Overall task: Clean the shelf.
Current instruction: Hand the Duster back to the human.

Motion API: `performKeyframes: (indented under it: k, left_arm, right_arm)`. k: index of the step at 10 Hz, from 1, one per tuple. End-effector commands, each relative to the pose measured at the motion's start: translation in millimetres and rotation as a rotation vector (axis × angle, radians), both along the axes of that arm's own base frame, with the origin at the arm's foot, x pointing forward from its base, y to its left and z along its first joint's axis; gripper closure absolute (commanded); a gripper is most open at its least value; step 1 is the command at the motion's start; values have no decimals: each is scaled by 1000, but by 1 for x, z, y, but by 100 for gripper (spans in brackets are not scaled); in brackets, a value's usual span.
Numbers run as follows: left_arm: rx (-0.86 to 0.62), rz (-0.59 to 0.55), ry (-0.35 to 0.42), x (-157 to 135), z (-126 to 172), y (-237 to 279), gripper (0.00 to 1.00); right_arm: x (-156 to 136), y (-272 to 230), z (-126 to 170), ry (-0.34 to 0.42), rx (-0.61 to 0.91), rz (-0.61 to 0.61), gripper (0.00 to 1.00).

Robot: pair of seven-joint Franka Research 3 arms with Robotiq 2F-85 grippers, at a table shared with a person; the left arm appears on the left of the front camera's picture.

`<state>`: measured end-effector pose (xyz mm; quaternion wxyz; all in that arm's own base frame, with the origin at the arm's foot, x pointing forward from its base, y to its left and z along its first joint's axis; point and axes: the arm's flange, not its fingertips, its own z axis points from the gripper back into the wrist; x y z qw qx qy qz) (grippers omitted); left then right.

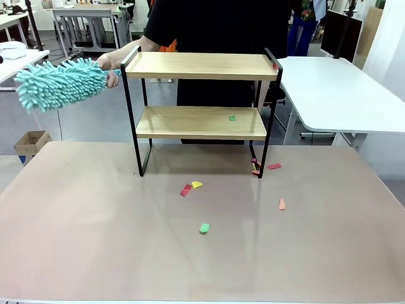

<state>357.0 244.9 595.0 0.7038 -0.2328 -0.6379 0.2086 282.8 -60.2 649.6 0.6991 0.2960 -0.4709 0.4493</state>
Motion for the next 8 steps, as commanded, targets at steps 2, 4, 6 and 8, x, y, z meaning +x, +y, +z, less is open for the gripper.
performKeyframes:
  k: [2,4,6,8]
  left_arm:
    - [0,3,0,-2,-1,-2,0]
    - [0,3,0,-2,-1,-2,0]
    - [0,3,0,-2,-1,-2,0]
    - [0,1,0,0,0,0,0]
  right_arm:
    - [1,1,2,-20,18,8,0]
    - [1,1,2,-20,18,8,0]
    - [1,1,2,-20,18,8,0]
    - [1,1,2,-20,18,8,0]
